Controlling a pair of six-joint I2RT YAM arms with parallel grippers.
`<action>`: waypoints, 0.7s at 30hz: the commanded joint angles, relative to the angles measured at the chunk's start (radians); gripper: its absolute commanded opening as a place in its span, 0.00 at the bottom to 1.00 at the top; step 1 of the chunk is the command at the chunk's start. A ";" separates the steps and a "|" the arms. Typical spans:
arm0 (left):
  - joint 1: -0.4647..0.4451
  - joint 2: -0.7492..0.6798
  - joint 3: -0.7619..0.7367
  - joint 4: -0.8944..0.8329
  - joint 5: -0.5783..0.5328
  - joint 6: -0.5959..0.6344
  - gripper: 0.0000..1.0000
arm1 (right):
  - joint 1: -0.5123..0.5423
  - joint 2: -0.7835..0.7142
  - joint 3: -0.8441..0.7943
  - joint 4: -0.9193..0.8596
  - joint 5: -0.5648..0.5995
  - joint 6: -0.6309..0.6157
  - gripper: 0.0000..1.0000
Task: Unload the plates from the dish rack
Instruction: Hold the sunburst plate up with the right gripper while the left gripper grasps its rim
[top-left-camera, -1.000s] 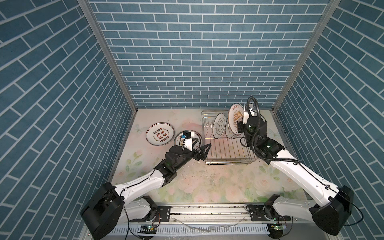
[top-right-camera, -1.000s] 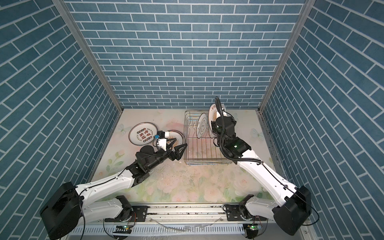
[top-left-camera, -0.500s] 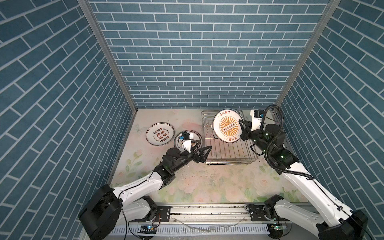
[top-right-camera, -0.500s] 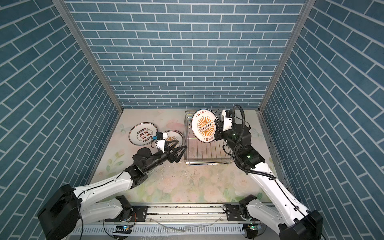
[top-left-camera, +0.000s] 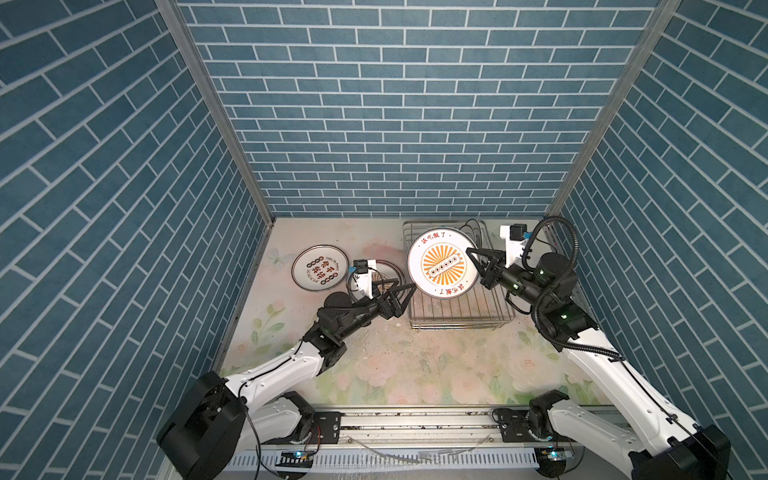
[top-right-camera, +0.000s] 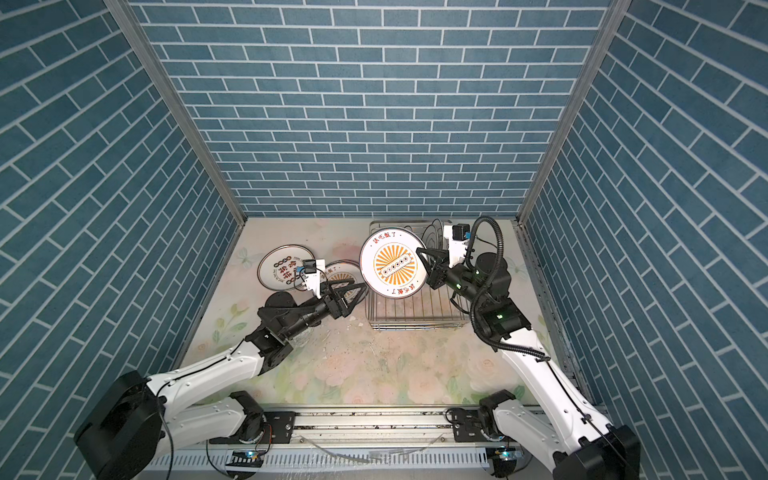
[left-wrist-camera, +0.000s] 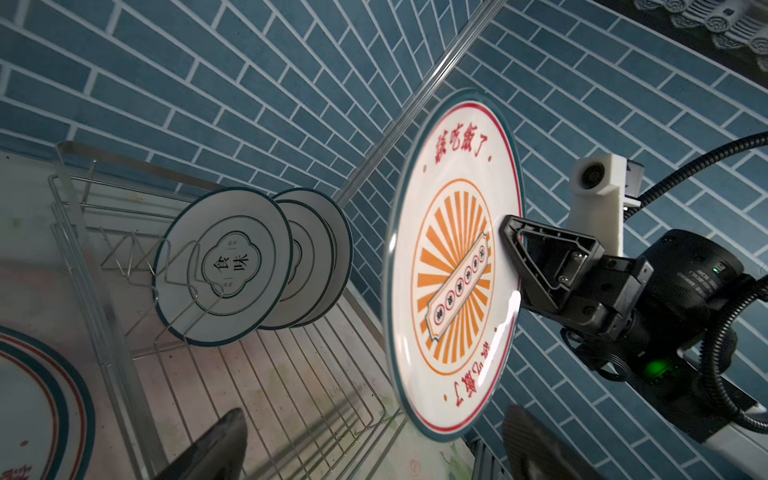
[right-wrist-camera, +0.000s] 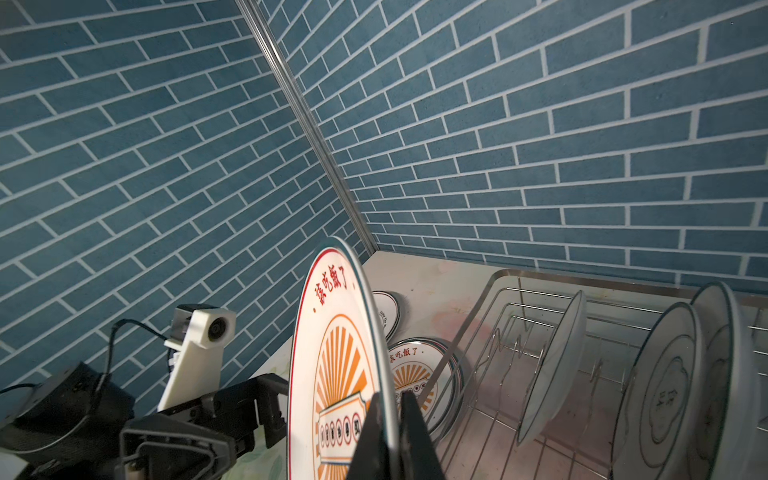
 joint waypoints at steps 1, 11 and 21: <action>0.008 0.034 -0.018 0.171 0.072 -0.063 0.93 | -0.023 0.000 -0.019 0.150 -0.130 0.110 0.00; 0.008 0.032 0.018 0.091 0.052 -0.048 0.69 | -0.026 0.079 -0.028 0.168 -0.158 0.113 0.00; 0.008 -0.010 0.062 -0.107 -0.030 -0.024 0.48 | -0.024 0.110 -0.028 0.157 -0.127 0.101 0.00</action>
